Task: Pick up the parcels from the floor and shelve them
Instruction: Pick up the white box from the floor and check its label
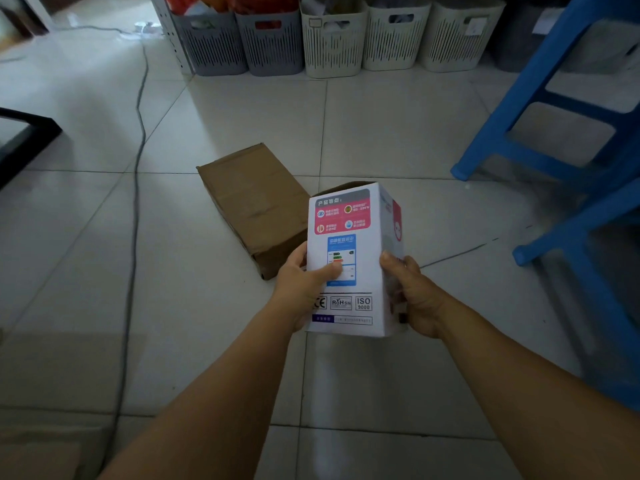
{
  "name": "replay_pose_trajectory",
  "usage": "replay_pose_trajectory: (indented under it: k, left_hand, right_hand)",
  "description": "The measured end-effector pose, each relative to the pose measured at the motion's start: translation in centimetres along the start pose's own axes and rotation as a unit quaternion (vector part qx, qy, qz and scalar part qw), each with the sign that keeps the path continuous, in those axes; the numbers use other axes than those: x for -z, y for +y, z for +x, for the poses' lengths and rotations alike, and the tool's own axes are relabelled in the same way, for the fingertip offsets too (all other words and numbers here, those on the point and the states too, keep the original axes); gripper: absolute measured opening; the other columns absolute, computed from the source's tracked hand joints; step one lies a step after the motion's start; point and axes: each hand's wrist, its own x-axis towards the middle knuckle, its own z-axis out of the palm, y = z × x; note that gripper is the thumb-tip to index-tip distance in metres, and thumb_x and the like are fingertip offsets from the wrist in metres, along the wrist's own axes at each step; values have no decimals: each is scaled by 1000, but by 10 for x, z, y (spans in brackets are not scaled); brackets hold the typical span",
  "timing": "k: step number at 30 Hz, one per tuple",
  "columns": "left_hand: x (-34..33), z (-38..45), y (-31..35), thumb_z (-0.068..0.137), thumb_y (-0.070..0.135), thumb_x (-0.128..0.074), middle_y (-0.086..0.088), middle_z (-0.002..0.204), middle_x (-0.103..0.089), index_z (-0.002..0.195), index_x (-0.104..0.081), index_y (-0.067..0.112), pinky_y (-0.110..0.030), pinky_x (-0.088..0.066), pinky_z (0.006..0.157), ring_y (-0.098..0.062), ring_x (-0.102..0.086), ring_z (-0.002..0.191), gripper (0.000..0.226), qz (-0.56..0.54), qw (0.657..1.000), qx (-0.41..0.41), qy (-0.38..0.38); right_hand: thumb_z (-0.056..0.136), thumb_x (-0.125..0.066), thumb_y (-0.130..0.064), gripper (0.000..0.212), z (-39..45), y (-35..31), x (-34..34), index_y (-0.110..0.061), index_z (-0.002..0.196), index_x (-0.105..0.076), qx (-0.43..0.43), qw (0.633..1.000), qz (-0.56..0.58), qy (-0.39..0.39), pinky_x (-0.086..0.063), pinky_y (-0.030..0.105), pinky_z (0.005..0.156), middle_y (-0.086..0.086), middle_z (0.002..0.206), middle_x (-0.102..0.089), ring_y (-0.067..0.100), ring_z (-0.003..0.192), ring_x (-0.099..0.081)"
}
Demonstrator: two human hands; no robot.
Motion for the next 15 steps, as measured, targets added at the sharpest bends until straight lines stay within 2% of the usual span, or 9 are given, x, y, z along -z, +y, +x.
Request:
replay_pose_trajectory:
  k: [3,8,10,12,13,15]
  left_hand:
    - [-1,0,1,85,17,-74,3,107,-73,129,-54,27,-32,-60,57,-20,-75,83,49,8,1000,-11,-1]
    - [0,-2,4,89,18,-69,0,108,-73,127,-55,24,-30,-60,56,-20,-76,80,40,-3,1000,-23,-10]
    - [3,-1,8,94,24,-61,-4,108,-74,129,-57,15,-37,-62,66,-21,-76,83,36,-26,999,-33,-26]
    - [6,-3,13,96,34,-55,0,102,-73,127,-58,12,-38,-59,80,-11,-73,81,38,-7,999,-38,-34]
    - [7,-5,12,95,40,-53,3,99,-72,127,-56,14,-34,-58,76,-7,-70,77,42,0,999,-28,-47]
    - [9,-10,12,85,55,-57,-2,102,-73,129,-53,14,-31,-59,63,-13,-74,77,60,-25,995,28,-90]
  right_hand:
    - [65,-63,-60,89,-2,0,0,-23,140,-30,-4,1000,3,1,-45,56,97,9,116,-62,30,106,-59]
    - [78,-67,-48,76,-1,0,0,-22,140,-33,7,1000,16,-9,-47,52,86,7,111,-67,26,97,-63]
    - [81,-66,-48,63,-1,1,6,-23,136,-49,-3,997,57,-44,-52,52,85,9,114,-73,31,101,-68]
    - [75,-67,-48,53,-4,3,15,-22,122,-66,-9,985,140,-98,-55,53,86,14,113,-75,35,99,-71]
    - [68,-72,-48,53,-6,4,20,-20,113,-73,-12,976,184,-117,-58,51,80,16,109,-75,35,91,-73]
    - [60,-75,-48,48,-9,6,23,-17,97,-80,-13,961,237,-143,-62,47,65,18,96,-77,33,74,-75]
